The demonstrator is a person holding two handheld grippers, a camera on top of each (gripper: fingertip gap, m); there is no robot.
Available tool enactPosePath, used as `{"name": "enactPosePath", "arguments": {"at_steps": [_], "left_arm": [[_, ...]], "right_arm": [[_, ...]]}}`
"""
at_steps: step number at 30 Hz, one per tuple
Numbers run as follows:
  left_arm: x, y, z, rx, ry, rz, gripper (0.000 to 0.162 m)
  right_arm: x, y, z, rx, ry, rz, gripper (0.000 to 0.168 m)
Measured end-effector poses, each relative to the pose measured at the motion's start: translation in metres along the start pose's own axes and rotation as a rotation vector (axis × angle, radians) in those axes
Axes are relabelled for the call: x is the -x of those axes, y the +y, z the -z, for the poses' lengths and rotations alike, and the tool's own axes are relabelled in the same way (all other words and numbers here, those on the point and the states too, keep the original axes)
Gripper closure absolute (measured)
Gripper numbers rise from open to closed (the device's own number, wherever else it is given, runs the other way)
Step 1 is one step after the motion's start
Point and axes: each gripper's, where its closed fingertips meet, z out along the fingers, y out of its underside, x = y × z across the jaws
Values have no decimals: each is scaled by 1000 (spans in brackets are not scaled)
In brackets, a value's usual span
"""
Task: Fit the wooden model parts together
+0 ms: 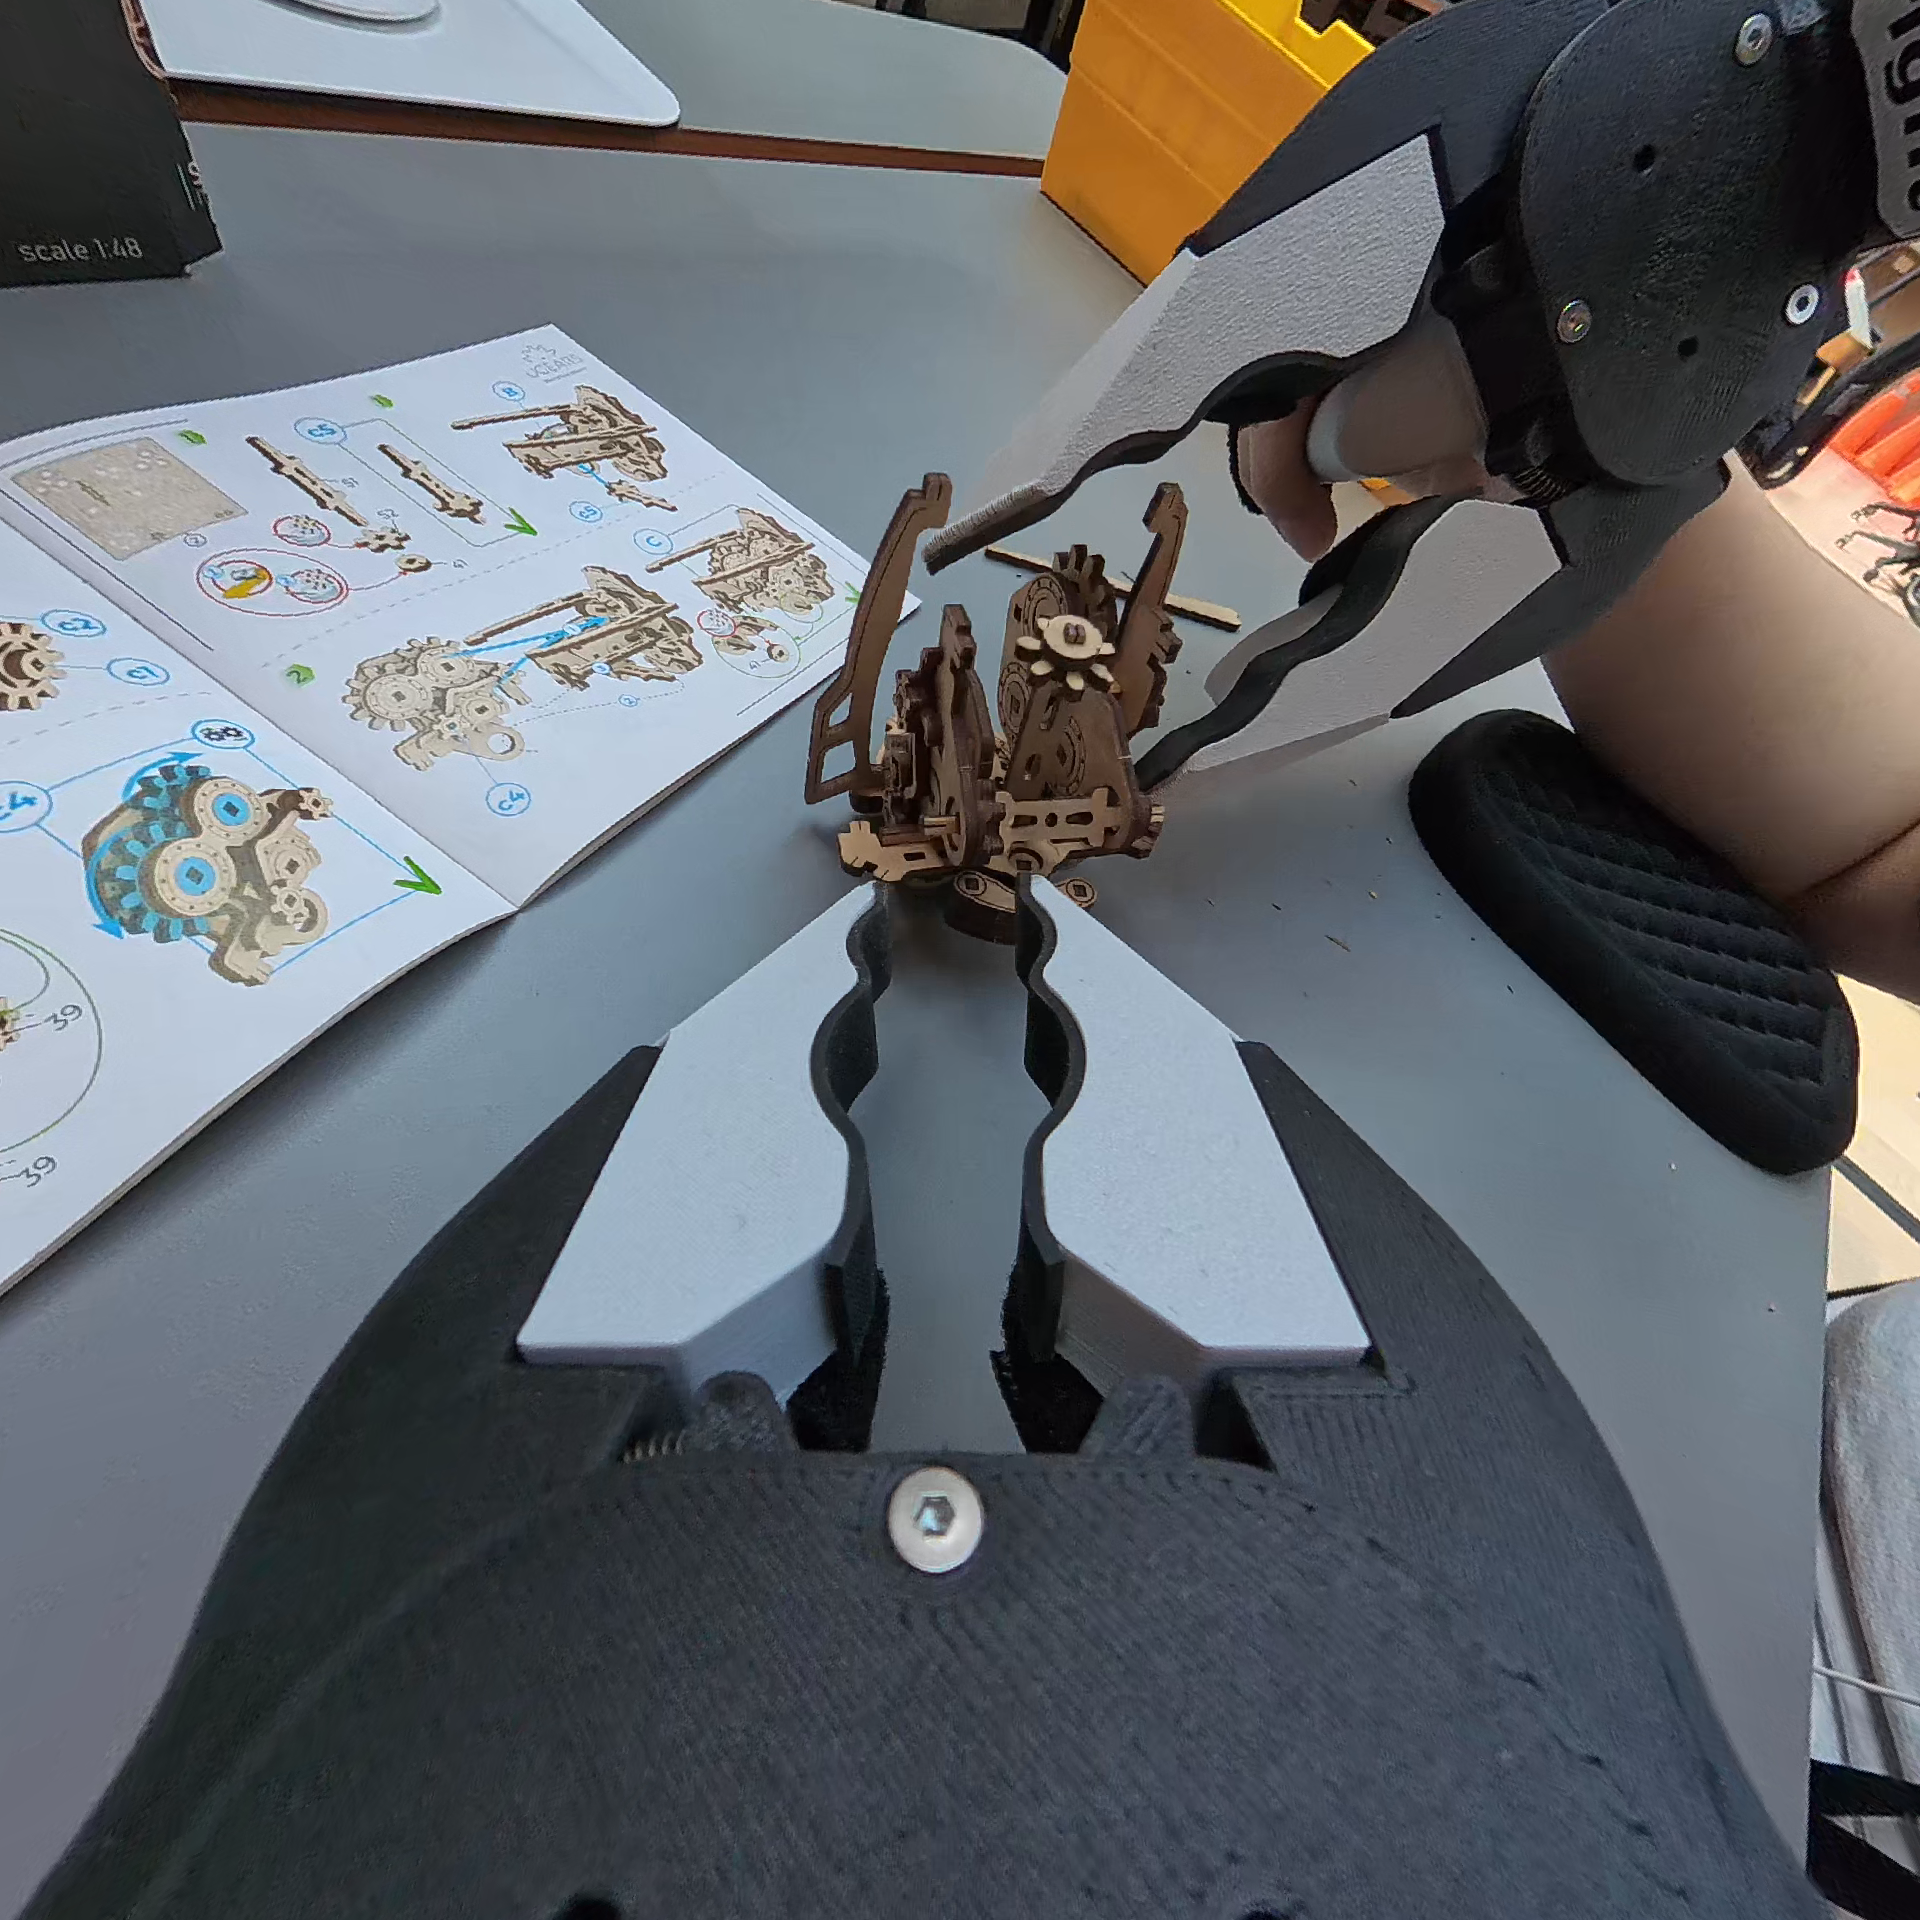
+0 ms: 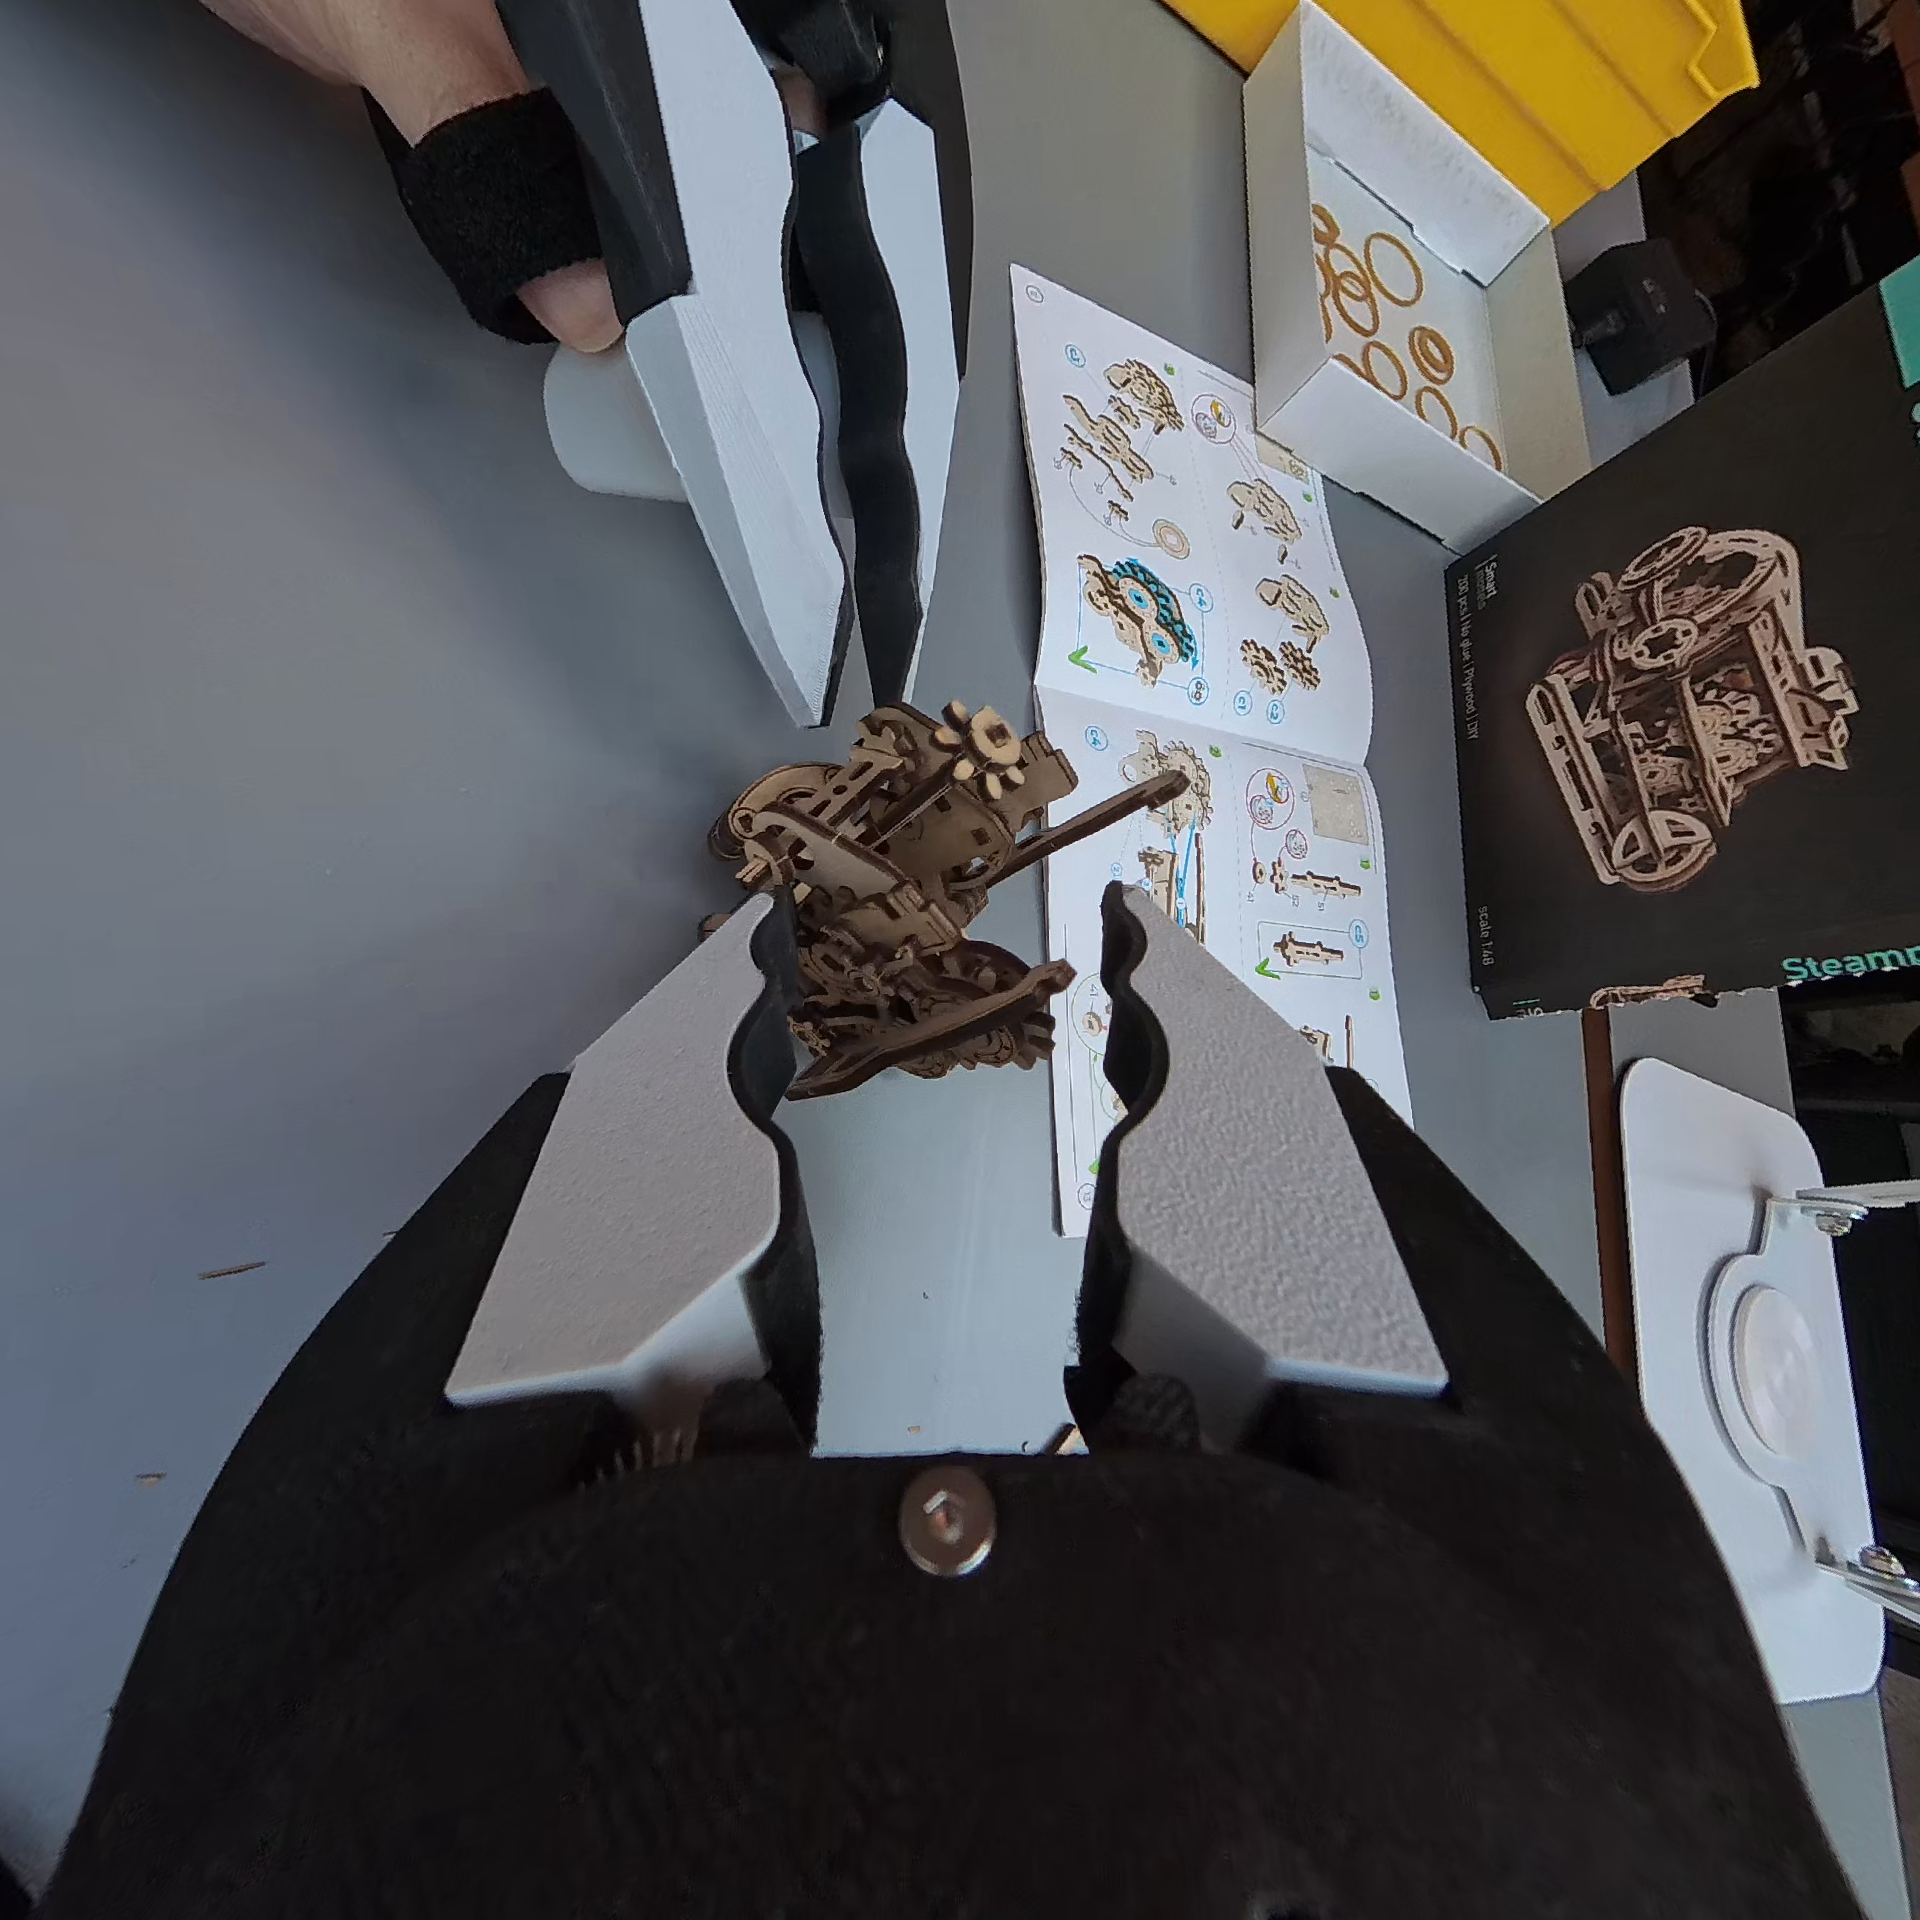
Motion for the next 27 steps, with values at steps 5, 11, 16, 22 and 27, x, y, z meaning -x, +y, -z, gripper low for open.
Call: {"name": "enactPosePath", "arguments": {"at_steps": [5, 11, 16, 22, 27], "left_arm": [[1, -2, 1, -14, -18, -9, 138], [-4, -3, -4, -20, -37, -37, 135], [-8, -3, -8, -17, -44, -52, 133], [-8, -3, -10, -13, -85, -96, 138], [-7, -4, -10, -18, -95, -89, 138]], "right_arm": [[0, 1, 0, -5, -4, -10, 110], [0, 2, 1, -7, -7, -14, 110], [0, 4, 2, -4, -4, -25, 108], [-2, 8, 4, -2, 6, -48, 107], [-2, 8, 6, 0, 6, -50, 107]]}}
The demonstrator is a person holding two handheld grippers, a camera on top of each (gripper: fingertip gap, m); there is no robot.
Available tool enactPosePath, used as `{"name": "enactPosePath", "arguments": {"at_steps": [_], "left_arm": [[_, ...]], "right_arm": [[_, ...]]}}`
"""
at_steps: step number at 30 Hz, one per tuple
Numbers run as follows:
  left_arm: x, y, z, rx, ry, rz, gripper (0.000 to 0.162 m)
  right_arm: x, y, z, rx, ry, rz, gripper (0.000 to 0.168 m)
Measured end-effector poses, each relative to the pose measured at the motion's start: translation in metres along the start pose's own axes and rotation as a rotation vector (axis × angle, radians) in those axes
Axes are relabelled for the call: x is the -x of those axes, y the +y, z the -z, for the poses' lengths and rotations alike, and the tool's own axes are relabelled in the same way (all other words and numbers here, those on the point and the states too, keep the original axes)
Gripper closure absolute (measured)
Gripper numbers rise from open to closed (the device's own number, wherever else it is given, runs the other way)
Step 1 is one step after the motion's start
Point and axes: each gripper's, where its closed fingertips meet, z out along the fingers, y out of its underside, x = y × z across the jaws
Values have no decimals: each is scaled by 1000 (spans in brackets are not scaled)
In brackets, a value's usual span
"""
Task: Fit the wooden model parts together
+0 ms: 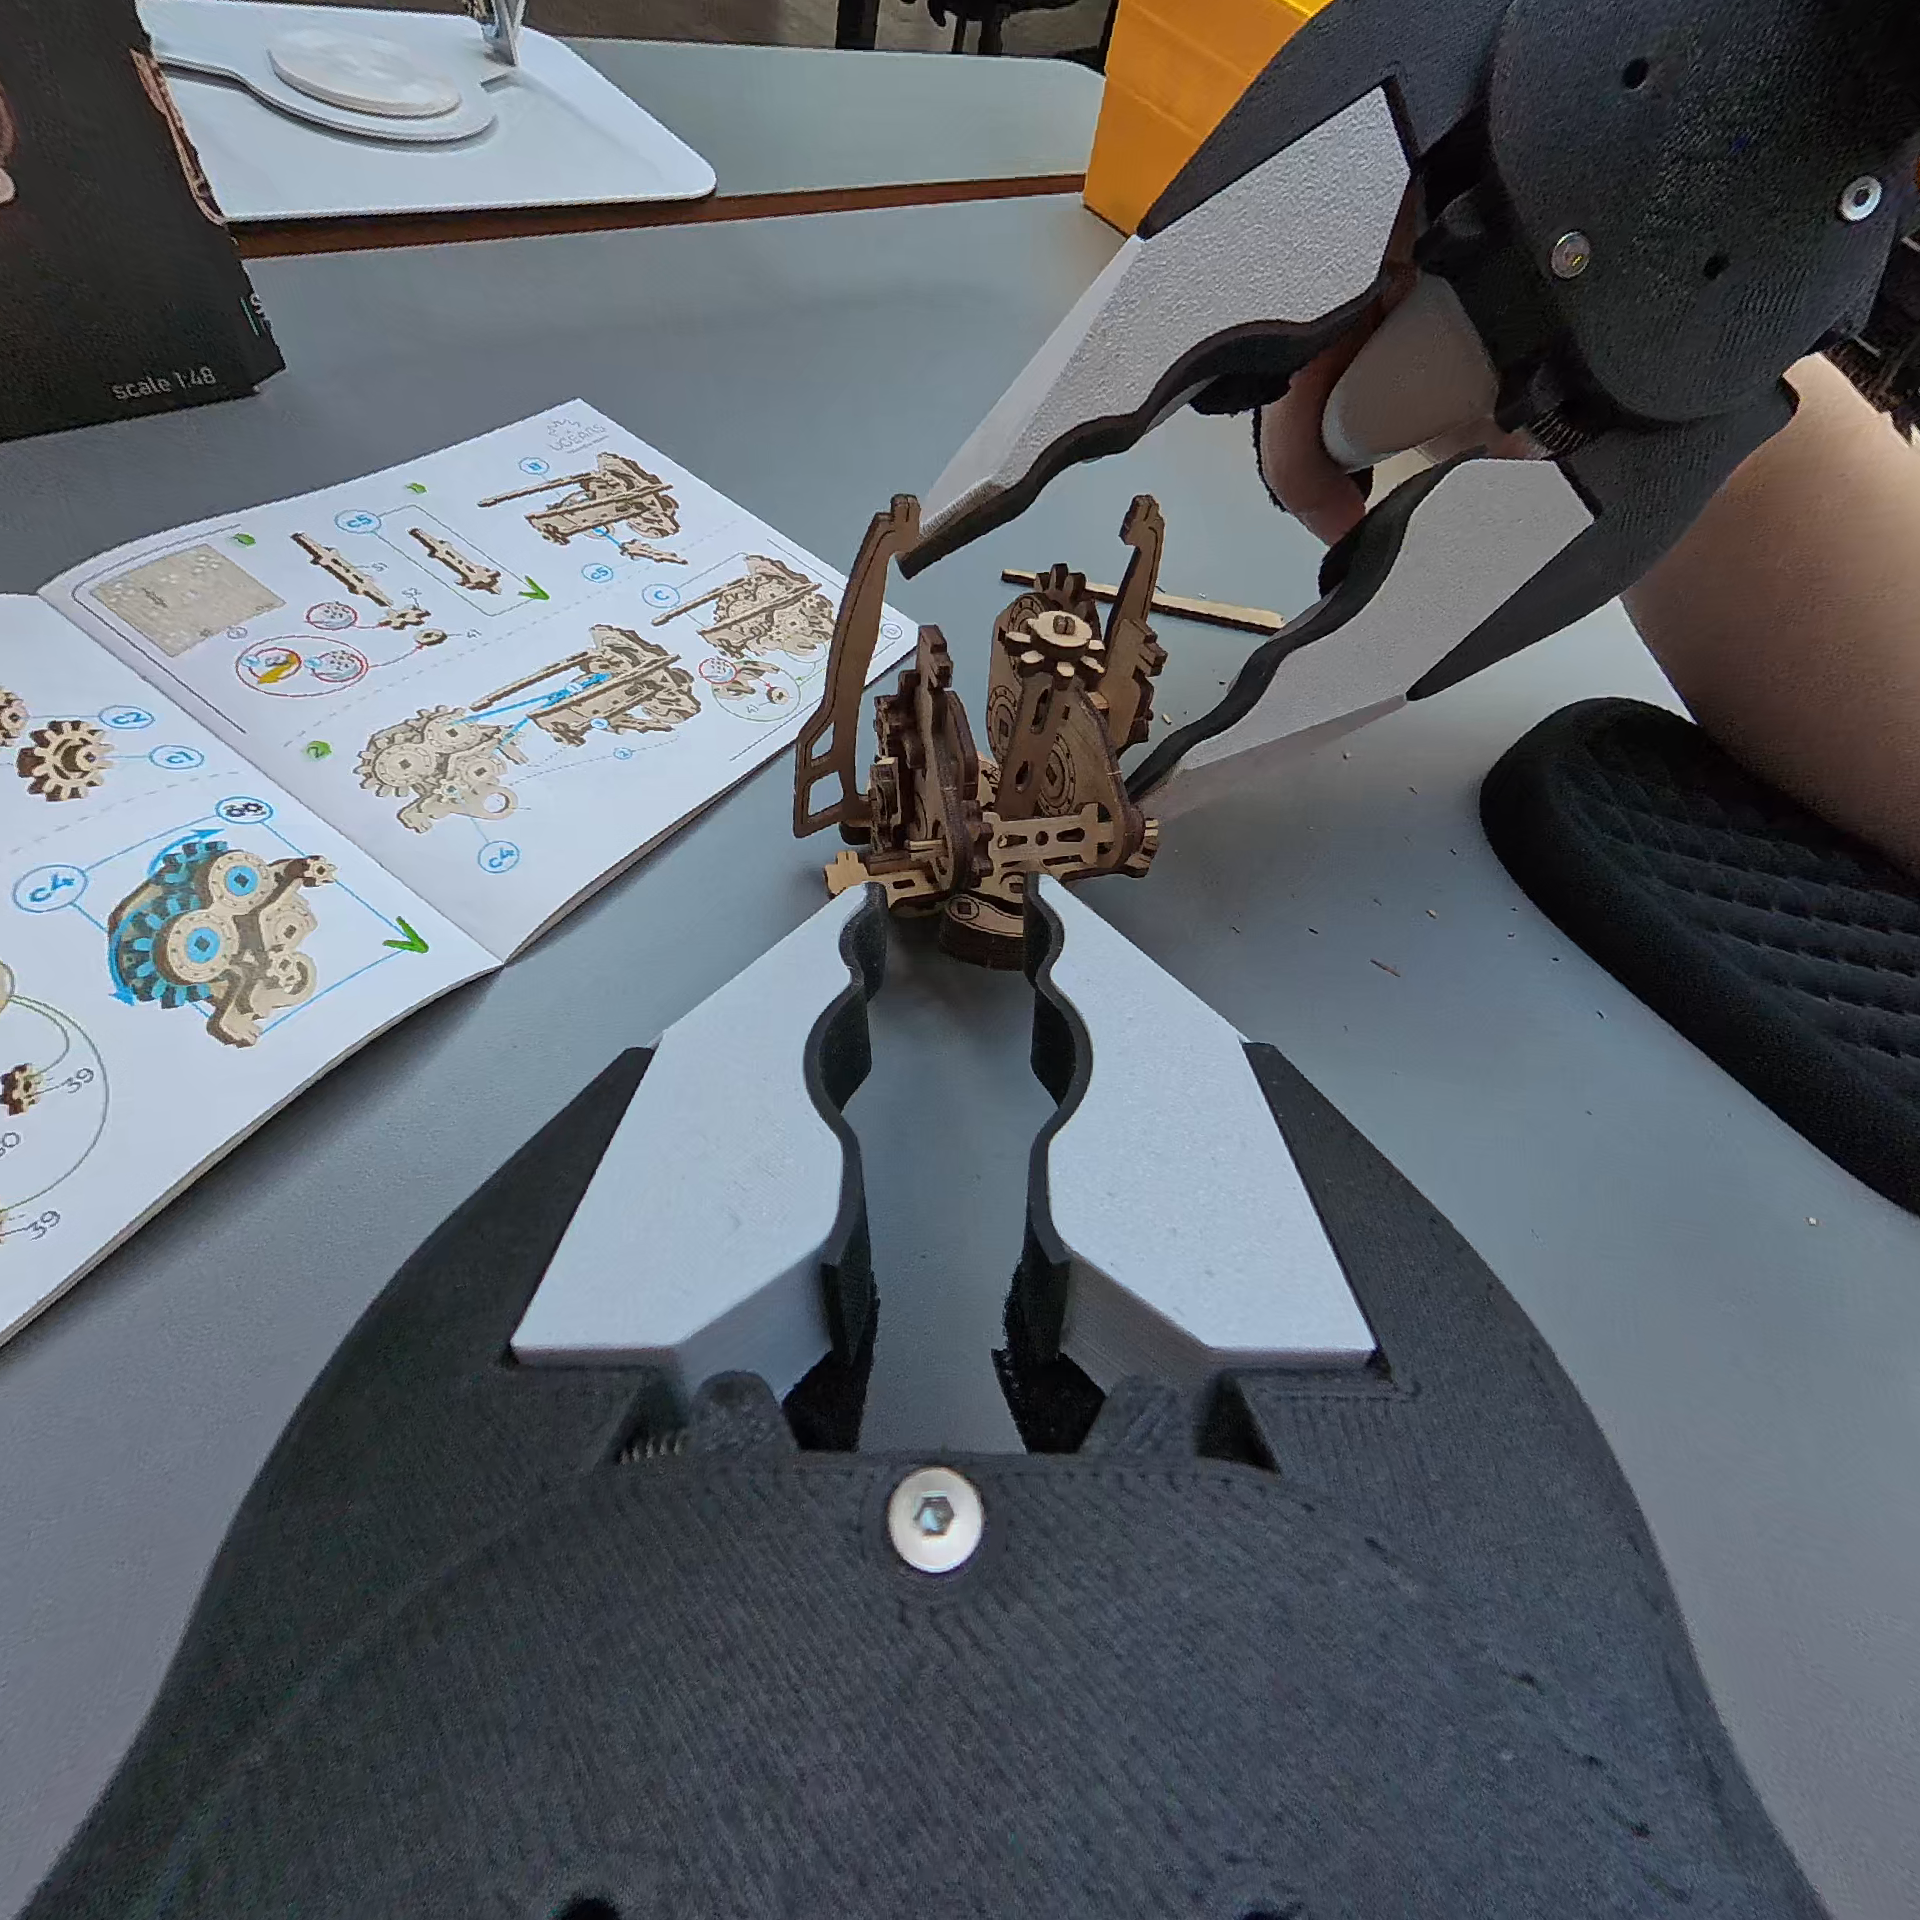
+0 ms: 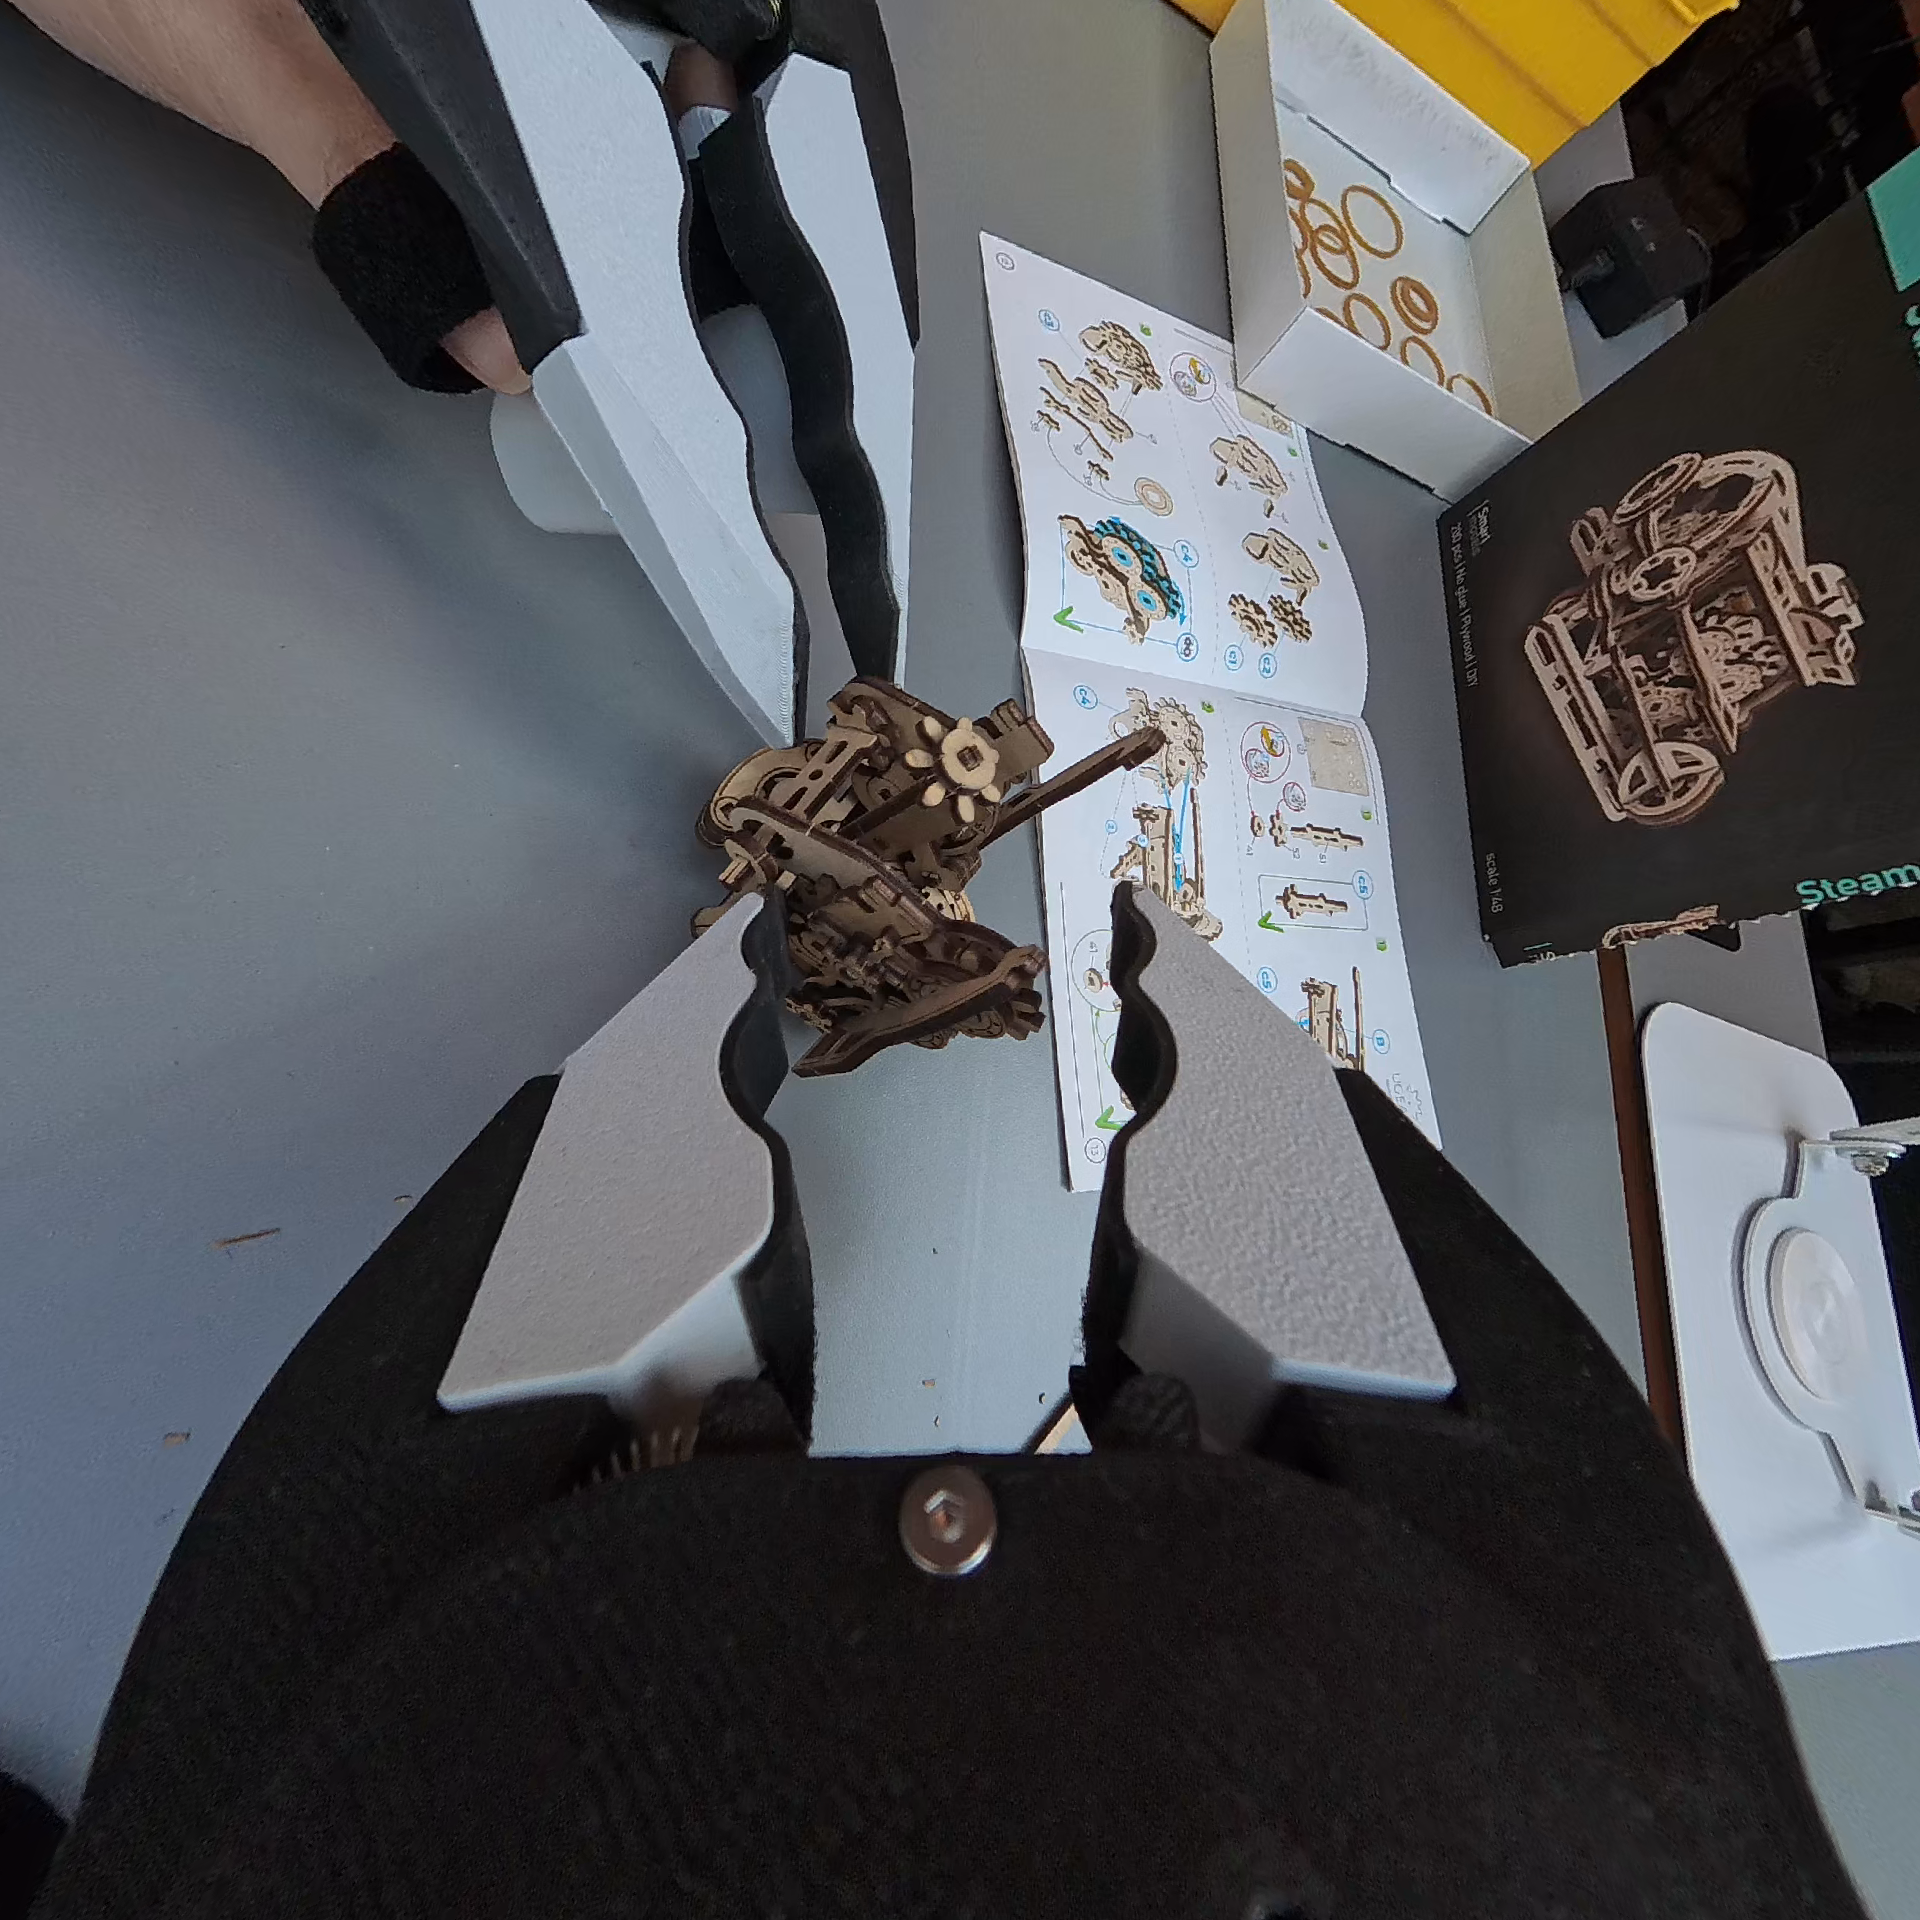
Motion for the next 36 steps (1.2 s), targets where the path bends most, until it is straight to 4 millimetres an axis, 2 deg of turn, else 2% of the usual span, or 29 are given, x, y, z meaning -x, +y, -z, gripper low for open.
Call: {"name": "enactPosePath", "arguments": {"at_steps": [8, 17, 24, 27, 31, 36], "left_arm": [[1, -2, 2, -18, -6, 2, 135], [-4, -5, 5, -45, 17, -23, 124], [7, -17, 7, -78, -14, 6, 129], [5, -23, 8, -71, -5, -8, 131], [6, -13, -2, 20, -34, -44, 133], [5, -13, -5, 11, -15, 4, 143]], "right_arm": [[2, 4, 2, 9, -17, -13, 104], [0, 3, 3, 9, -10, -7, 104], [-4, -2, 4, 1, 8, 6, 105], [-4, -3, 4, -2, 14, 11, 105], [-5, -4, 4, -3, 22, 16, 105], [-6, -5, 4, -1, 35, 29, 106]]}}
